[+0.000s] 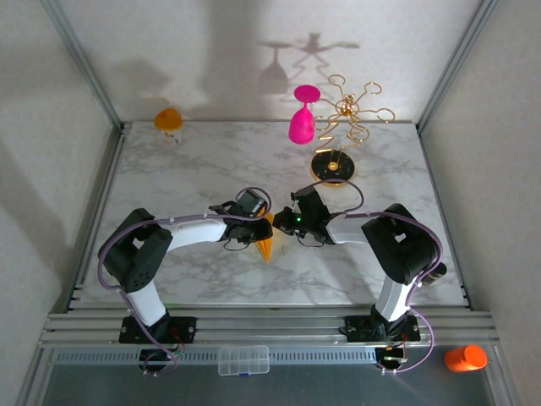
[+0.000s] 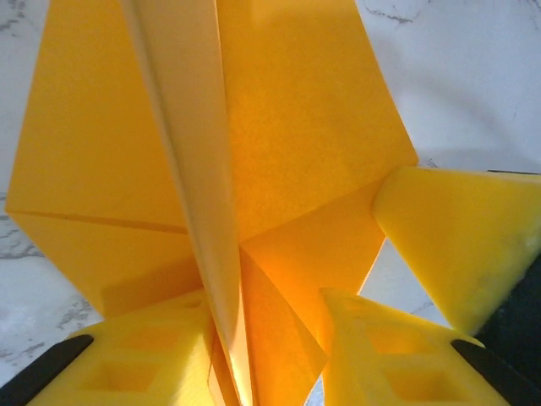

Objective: Fold a paper plane with a square sheet of paper (pick it up from the middle)
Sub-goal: Move the paper plane to the top-center of the table.

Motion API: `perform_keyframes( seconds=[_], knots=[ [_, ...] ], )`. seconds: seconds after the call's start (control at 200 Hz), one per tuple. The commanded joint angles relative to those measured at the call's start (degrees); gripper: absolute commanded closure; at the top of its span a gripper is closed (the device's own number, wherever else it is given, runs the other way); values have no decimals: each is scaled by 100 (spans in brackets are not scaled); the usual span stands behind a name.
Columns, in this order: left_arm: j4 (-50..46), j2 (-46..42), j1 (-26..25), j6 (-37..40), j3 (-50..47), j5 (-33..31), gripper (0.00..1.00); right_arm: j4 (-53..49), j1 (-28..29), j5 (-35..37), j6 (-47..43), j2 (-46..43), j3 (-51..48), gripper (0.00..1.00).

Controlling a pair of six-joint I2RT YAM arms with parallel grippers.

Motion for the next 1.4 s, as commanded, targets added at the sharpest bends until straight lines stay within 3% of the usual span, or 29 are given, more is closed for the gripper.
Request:
perform_keyframes(
  seconds=[0.0, 0.481, 0.921, 1.397],
  knots=[
    [-146, -6, -54, -45, 121, -217, 68, 13, -8, -75, -66, -79, 144, 100],
    [-302, 203, -93, -2, 208, -59, 79, 57, -10, -117, -48, -37, 152, 100],
    [-572, 142, -93, 22, 341, -425, 77, 40, -10, -116, -57, -9, 161, 100],
    [-667, 158, -101, 27, 414, -340, 82, 39, -10, -111, -57, 9, 161, 100]
  ],
)
